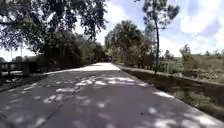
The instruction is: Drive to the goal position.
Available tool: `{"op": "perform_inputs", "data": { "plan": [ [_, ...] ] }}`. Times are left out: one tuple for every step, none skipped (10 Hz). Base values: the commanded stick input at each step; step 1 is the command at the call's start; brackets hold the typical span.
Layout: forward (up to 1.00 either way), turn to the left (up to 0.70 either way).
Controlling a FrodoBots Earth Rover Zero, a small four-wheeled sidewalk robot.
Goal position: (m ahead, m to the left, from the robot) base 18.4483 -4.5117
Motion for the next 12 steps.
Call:
{"op": "perform_inputs", "data": {
  "plan": [
    [0.85,0.00],
    [0.85,0.00],
    [0.85,0.00],
    [0.85,0.00],
    [0.85,0.00],
    [0.85,0.00],
    [0.85,0.01],
    [0.85,0.28],
    [0.85,0.33],
    [0.85,0.32],
    [0.85,0.29],
    [0.85,0.00]
  ]
}}
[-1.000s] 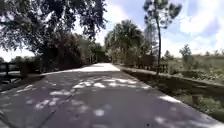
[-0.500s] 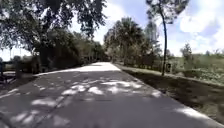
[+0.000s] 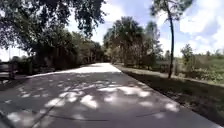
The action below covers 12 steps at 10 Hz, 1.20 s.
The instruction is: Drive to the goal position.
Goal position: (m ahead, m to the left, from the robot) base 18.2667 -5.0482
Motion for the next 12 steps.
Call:
{"op": "perform_inputs", "data": {
  "plan": [
    [0.85,0.00],
    [0.85,0.00],
    [0.85,0.00],
    [0.85,0.00],
    [0.85,0.00],
    [0.85,0.00],
    [0.85,0.00],
    [0.85,0.00],
    [0.85,0.00],
    [0.85,0.00],
    [0.85,0.00],
    [0.85,0.00]
  ]
}}
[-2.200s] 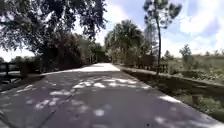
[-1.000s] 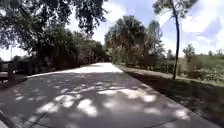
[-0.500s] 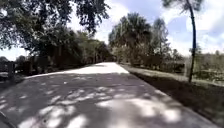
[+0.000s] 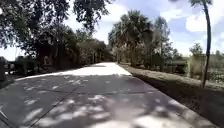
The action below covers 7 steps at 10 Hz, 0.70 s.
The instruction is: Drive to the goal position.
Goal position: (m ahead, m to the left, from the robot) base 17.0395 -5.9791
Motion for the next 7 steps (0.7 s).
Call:
{"op": "perform_inputs", "data": {
  "plan": [
    [0.85,0.00],
    [0.85,0.00],
    [0.85,0.00],
    [0.85,0.00],
    [0.85,0.00],
    [0.85,0.00],
    [0.85,0.00]
  ]
}}
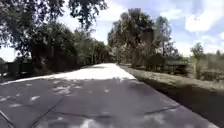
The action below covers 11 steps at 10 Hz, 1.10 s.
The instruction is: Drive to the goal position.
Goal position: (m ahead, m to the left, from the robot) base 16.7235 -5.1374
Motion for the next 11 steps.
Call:
{"op": "perform_inputs", "data": {
  "plan": [
    [0.85,0.00],
    [0.85,0.00],
    [0.85,0.00],
    [0.85,0.00],
    [0.85,0.00],
    [0.85,0.00],
    [0.85,0.00],
    [0.85,0.00],
    [0.85,0.00],
    [0.85,0.00],
    [0.85,0.00]
  ]
}}
